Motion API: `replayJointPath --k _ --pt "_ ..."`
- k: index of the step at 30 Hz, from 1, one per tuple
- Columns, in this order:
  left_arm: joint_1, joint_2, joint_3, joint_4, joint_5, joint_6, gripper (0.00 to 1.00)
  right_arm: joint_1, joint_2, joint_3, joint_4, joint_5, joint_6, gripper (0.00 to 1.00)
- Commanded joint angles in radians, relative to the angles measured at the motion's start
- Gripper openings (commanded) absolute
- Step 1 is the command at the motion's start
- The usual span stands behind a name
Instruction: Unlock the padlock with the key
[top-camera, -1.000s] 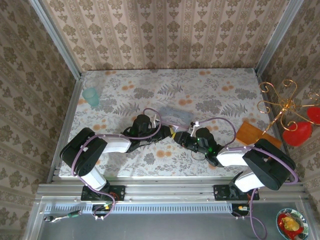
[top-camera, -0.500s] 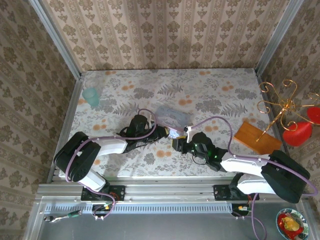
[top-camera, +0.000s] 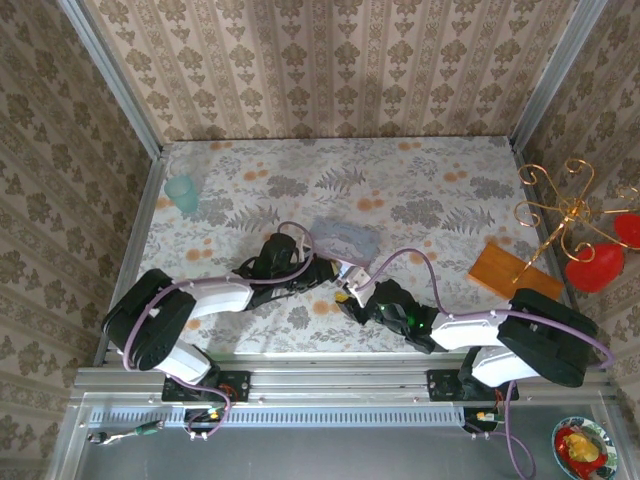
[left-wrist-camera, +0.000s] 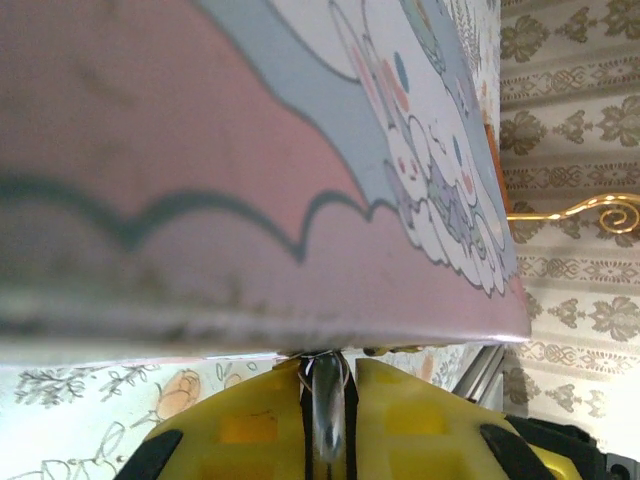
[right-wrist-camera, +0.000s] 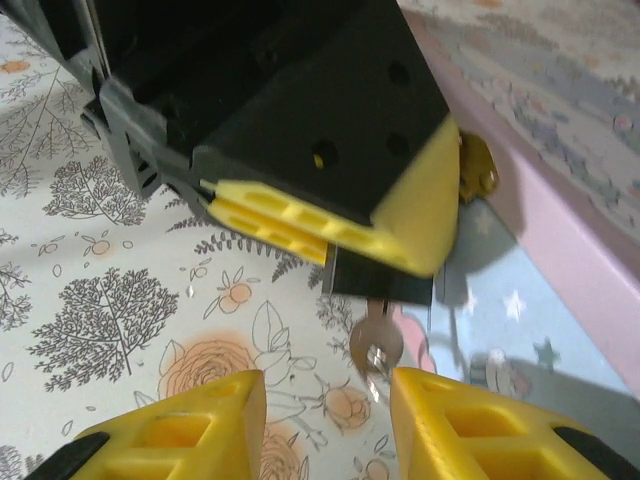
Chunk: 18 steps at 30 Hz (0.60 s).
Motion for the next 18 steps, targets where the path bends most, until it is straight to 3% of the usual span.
replayJointPath --k 1,18 --pt "-0.015 -0.039 0.007 0.021 0.020 0.001 0.00 0.008 0.053 0.007 0.085 0.045 -0.119 0.39" --pt "-0.040 -0.039 0.018 0.014 0.020 0.011 0.00 0.045 0.199 0.014 0.266 0.236 -0.127 0.31"
